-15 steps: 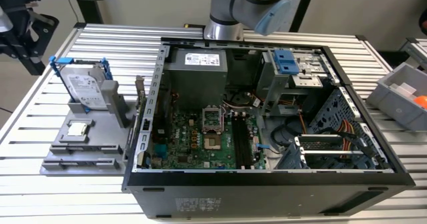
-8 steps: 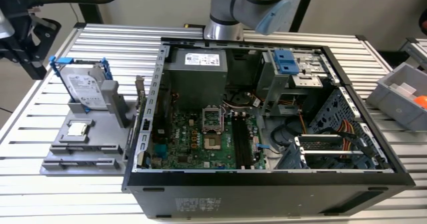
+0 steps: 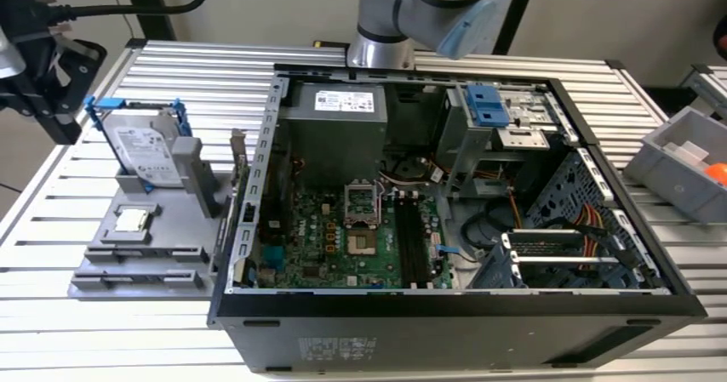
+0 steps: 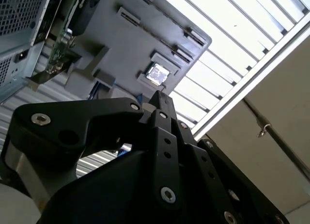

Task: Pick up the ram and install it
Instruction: 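Pick up the ram and move it above insertion slot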

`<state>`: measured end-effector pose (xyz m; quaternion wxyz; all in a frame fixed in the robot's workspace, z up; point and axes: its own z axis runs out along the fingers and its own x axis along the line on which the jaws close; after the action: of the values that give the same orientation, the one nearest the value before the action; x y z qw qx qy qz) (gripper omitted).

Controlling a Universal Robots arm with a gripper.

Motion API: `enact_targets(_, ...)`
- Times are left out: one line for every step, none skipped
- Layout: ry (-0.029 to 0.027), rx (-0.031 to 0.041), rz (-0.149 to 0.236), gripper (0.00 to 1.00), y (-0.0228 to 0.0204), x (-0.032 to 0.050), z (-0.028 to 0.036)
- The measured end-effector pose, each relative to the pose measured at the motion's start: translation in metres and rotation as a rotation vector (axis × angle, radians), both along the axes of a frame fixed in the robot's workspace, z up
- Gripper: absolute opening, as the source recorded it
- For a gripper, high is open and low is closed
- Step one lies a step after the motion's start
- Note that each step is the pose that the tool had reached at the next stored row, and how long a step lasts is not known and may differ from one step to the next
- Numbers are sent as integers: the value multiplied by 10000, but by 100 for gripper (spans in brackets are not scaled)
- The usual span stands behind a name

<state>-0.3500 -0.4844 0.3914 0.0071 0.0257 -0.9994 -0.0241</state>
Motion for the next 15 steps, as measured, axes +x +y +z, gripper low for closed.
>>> enact_targets(1,0,-5,0,-13,8,0)
enact_targets(3,-1,-11,0,-26,16,1)
enact_targets(0,-1,-12,0,-40,26,0)
enact_targets(1,0,-15,0,-51,34,1)
enact_targets(1,0,-18,0,-60,41,1)
enact_targets(-5,-2,-20,0,-68,44,1)
enact_targets(-25,-9,-26,0,-70,44,1)
enact_targets(-63,-24,-31,0,-71,46,2)
enact_targets(-113,-44,-36,0,-72,47,2)
enact_targets(-172,-65,-39,0,-73,47,1)
enact_targets(-237,-86,-43,0,-74,48,0)
enact_targets(-286,-103,-52,0,-75,48,0)
enact_targets(-321,-112,-73,0,-78,49,0)
enact_targets(-331,-117,-128,0,-79,49,0)
enact_targets(-336,-116,-208,0,-80,49,-3)
